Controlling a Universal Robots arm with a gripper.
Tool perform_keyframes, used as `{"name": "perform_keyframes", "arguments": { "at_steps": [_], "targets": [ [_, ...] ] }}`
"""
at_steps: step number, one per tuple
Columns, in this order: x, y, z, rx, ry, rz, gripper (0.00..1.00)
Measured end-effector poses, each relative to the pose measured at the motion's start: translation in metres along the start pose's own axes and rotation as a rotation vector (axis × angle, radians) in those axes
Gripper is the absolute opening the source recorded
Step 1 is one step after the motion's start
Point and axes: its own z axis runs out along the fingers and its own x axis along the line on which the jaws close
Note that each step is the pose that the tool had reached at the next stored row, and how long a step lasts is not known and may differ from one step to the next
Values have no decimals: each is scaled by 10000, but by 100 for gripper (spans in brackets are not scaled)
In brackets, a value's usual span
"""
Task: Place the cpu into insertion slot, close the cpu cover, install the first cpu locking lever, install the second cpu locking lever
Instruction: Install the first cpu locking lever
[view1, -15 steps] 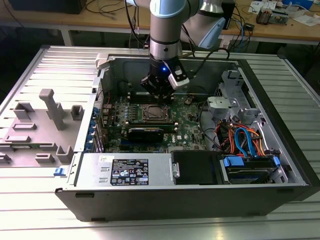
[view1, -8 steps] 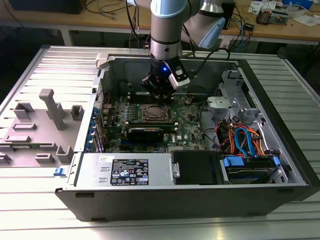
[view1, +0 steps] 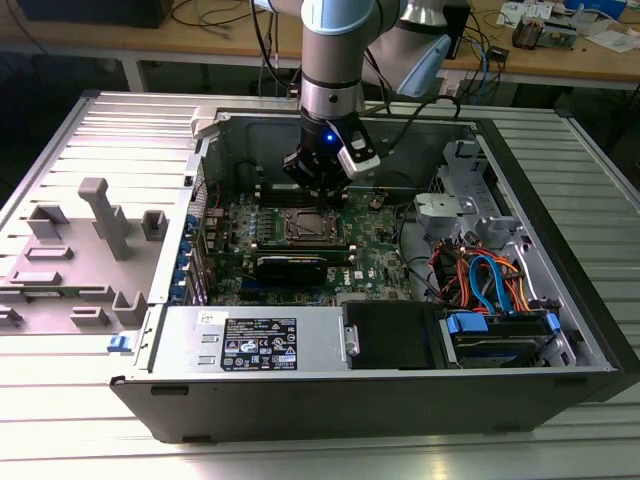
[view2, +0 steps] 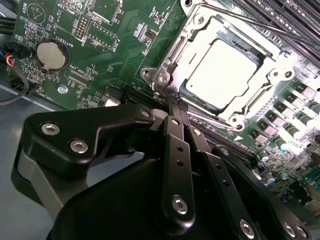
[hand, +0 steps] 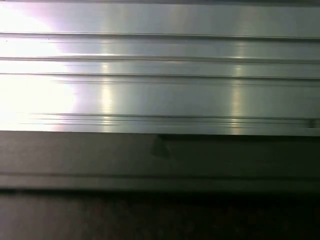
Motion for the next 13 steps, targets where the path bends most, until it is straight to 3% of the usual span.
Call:
{"name": "perform_keyframes", "arguments": {
  "at_steps": [13],
  "targets": [
    [-1, -43, 21, 4, 2, 1, 11]
  ]
}}
